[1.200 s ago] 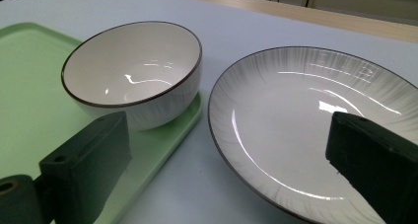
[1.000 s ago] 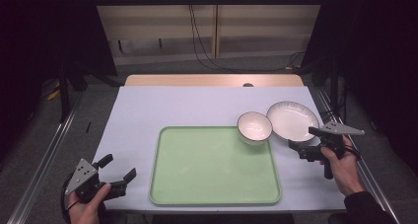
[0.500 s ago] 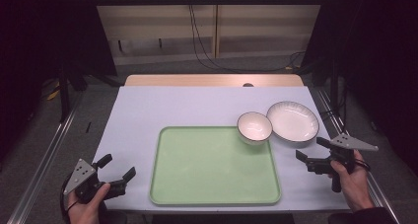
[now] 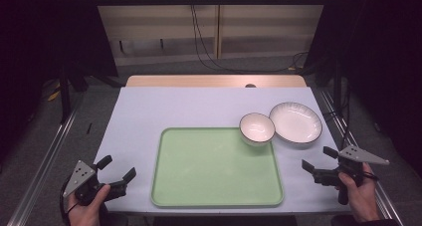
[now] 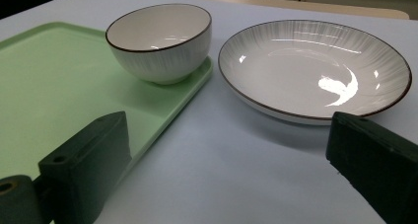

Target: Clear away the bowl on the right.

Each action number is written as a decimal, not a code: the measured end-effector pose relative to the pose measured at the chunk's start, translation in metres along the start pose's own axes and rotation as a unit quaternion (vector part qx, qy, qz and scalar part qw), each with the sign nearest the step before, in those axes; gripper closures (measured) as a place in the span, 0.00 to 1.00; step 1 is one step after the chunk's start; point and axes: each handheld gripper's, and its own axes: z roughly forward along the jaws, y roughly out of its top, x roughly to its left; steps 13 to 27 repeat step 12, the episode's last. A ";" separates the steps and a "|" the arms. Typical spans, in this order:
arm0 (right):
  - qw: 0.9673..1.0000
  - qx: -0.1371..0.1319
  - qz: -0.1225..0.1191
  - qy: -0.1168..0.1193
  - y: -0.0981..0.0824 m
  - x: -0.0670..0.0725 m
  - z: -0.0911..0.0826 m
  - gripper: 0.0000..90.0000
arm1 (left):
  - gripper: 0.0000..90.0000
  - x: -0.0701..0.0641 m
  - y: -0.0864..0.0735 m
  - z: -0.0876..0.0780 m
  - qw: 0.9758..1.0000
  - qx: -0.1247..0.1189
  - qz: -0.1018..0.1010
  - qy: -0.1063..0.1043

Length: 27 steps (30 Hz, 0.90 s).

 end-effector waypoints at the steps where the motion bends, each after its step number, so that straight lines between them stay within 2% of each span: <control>1: 1.000 -0.004 0.004 0.000 -0.001 0.000 -0.002 0.03 | 0.03 0.000 0.000 0.000 1.000 0.002 0.002 -0.001; 5: 1.000 -0.012 0.018 0.004 -0.003 -0.002 -0.009 0.03 | 0.03 0.002 0.000 0.000 1.000 0.004 0.001 -0.009; 8: 1.000 -0.014 0.024 0.006 -0.003 -0.003 -0.011 0.03 | 0.03 0.002 -0.001 -0.001 1.000 -0.001 -0.003 -0.003; 12: 1.000 0.000 0.010 0.009 -0.003 -0.001 -0.007 0.03 | 0.03 0.004 -0.001 -0.001 1.000 0.003 -0.001 -0.009; 27: 1.000 0.000 0.010 0.009 -0.003 -0.001 -0.007 0.03 | 0.03 0.004 -0.001 -0.001 1.000 0.003 -0.001 -0.009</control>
